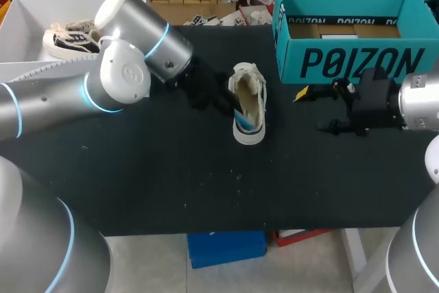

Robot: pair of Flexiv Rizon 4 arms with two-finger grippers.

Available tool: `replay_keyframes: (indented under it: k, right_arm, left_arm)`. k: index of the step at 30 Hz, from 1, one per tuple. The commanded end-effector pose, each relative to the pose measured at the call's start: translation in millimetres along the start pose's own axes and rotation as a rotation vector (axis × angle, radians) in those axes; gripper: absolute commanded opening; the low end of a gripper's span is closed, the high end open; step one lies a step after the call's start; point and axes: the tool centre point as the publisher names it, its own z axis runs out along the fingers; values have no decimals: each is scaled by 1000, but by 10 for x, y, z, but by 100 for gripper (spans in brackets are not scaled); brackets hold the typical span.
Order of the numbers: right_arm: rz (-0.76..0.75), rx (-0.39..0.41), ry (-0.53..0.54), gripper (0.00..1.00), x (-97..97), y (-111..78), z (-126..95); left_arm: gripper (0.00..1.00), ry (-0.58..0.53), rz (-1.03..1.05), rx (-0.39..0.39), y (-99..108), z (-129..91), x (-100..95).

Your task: Take the shoe out of the shoebox, open the shoe tongue, remove and reinsert the insole, then place the shoe into the shoebox

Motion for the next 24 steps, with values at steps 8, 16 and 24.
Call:
replay_keyframes:
  k: [8,16,24]
  right_arm:
    - [1,1,-2,100,6,6,10]
    - [1,1,-2,100,6,6,10]
    - [1,1,-2,100,6,6,10]
  left_arm:
    - [0,7,-18,-15,170,110,-54]
    - [0,14,-20,-25,215,130,-87]
    - [0,42,-31,-32,275,169,-81]
